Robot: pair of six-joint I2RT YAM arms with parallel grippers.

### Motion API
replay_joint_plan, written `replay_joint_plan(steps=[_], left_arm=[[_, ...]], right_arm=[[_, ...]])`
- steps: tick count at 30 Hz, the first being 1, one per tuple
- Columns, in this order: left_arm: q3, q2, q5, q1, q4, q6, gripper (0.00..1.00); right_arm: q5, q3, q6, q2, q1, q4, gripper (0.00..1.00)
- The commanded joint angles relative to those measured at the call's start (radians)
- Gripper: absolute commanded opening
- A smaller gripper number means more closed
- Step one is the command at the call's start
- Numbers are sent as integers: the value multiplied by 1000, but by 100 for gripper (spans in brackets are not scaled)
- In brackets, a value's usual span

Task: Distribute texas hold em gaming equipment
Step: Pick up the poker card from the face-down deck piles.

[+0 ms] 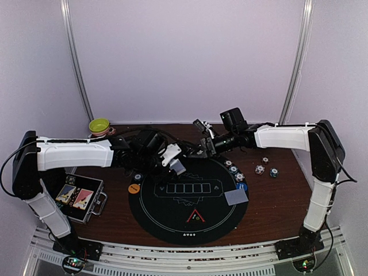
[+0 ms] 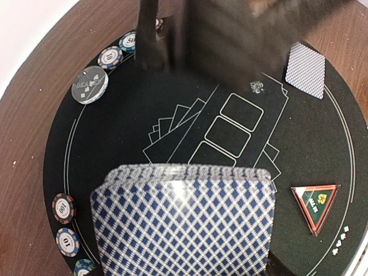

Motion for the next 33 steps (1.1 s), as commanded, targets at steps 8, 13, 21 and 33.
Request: replay_joint_plan(steps=[8, 13, 21, 33], left_arm=[[-8, -25, 36, -4, 59, 13, 58], [-7, -19, 34, -4, 60, 15, 58], [-2, -1, 38, -4, 61, 14, 58], [-4, 11, 45, -4, 61, 12, 57]], right_arm=[[-50, 8, 119, 60, 53, 112, 73], [-67, 29, 142, 104, 70, 107, 70], [-97, 51, 184, 146, 90, 127, 67], [-92, 74, 199, 188, 122, 126, 53]])
